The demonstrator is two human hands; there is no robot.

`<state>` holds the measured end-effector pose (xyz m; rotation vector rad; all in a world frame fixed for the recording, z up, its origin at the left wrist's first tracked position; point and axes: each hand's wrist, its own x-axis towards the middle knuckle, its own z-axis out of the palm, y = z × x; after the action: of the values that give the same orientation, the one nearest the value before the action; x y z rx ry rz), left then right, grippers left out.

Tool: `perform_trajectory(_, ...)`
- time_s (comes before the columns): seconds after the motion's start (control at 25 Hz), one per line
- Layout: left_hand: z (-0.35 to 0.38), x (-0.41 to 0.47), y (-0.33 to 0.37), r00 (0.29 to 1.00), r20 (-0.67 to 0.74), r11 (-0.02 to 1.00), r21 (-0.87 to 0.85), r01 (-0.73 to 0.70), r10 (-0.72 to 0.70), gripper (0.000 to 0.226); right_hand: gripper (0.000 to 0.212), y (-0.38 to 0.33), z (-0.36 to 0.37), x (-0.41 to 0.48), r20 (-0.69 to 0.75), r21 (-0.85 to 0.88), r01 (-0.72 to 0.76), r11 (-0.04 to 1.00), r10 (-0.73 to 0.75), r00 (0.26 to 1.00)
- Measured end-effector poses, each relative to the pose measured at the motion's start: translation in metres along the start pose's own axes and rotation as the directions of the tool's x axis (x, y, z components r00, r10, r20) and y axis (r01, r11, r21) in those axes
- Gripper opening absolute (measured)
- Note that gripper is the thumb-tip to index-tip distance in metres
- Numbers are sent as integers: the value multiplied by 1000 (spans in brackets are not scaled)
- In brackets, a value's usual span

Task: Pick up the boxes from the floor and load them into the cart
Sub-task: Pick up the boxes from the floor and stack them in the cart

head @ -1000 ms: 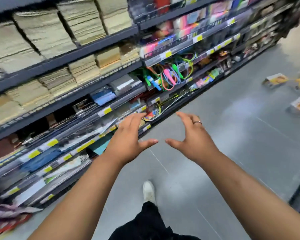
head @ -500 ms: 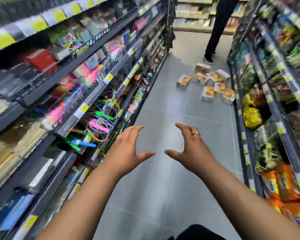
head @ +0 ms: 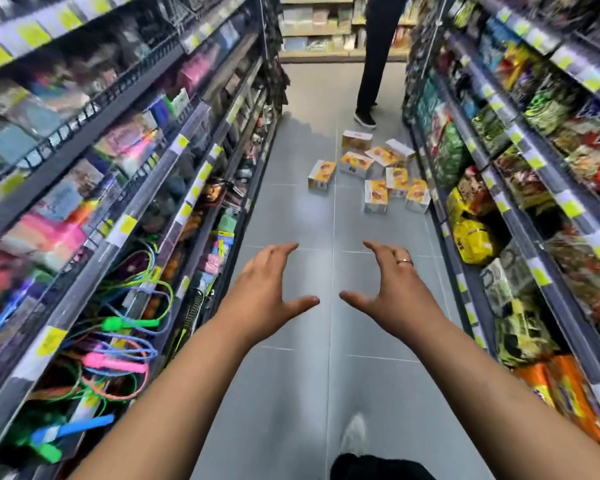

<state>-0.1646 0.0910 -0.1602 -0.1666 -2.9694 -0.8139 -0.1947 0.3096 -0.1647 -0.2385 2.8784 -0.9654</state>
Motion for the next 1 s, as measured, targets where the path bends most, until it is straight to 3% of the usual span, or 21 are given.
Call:
perform_trajectory(0.52, 12, 327, -31, 998, 45, 999, -7, -33, 33, 89, 87, 43, -45, 305, -13, -15, -56, 998, 56, 998)
perform_trajectory(1.0, 9, 669, -102, 945, 242, 972, 33, -233, 219, 88, 91, 67, -43, 589, -155, 88, -313, 946, 323, 934)
